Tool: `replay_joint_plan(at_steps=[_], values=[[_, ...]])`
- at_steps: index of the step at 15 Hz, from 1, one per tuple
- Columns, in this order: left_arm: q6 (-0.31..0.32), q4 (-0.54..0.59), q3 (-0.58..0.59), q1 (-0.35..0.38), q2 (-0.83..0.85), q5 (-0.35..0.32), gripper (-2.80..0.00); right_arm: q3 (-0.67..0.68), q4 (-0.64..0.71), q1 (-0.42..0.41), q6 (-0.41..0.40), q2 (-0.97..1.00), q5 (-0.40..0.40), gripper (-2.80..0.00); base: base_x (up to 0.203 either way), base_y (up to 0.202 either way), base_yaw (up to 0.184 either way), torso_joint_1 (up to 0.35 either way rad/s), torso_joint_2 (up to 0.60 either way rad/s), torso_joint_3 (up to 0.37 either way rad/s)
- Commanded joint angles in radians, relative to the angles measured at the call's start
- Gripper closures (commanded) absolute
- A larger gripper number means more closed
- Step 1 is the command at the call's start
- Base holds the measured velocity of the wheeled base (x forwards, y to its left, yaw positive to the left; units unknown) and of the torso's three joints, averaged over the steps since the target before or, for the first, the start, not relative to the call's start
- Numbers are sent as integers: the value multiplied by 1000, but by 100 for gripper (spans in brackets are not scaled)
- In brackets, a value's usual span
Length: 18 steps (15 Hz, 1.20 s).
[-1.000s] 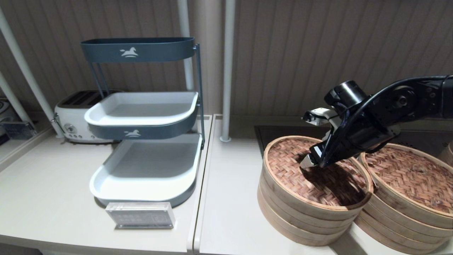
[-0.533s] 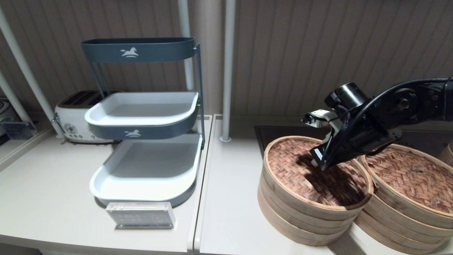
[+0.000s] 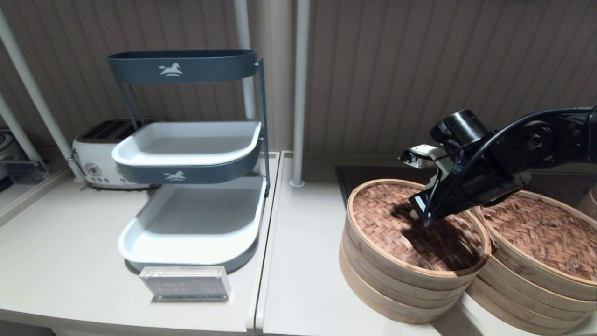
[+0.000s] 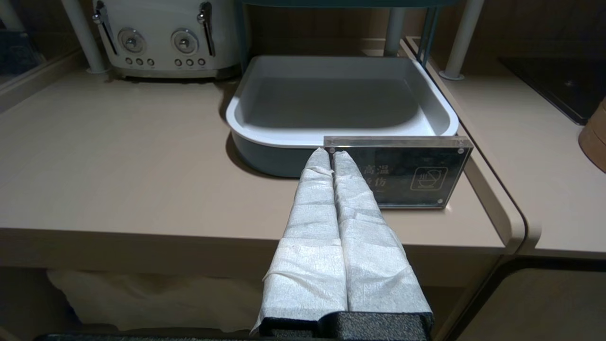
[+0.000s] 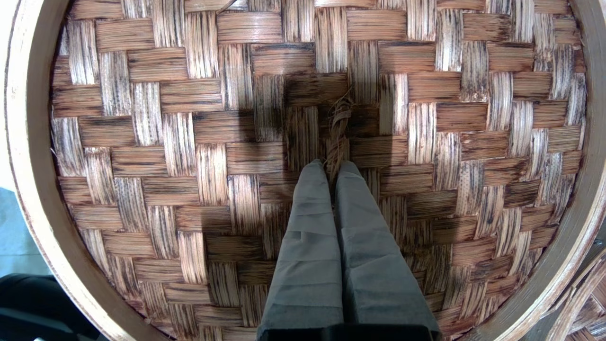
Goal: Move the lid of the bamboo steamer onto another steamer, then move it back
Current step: Pick up the steamer
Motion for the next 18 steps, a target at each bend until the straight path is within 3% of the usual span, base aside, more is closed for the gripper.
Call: replay_joint_plan(at_steps=[1,18], values=[[0,0,28,0,-2,-1,0,-11,-4,-6,-3,-13,0,0,0,0,0,0,0,0],[0,0,28,0,-2,0,0,-42,-3,-15,-9,-121,-10,0,0,0,0,0,0,0]])
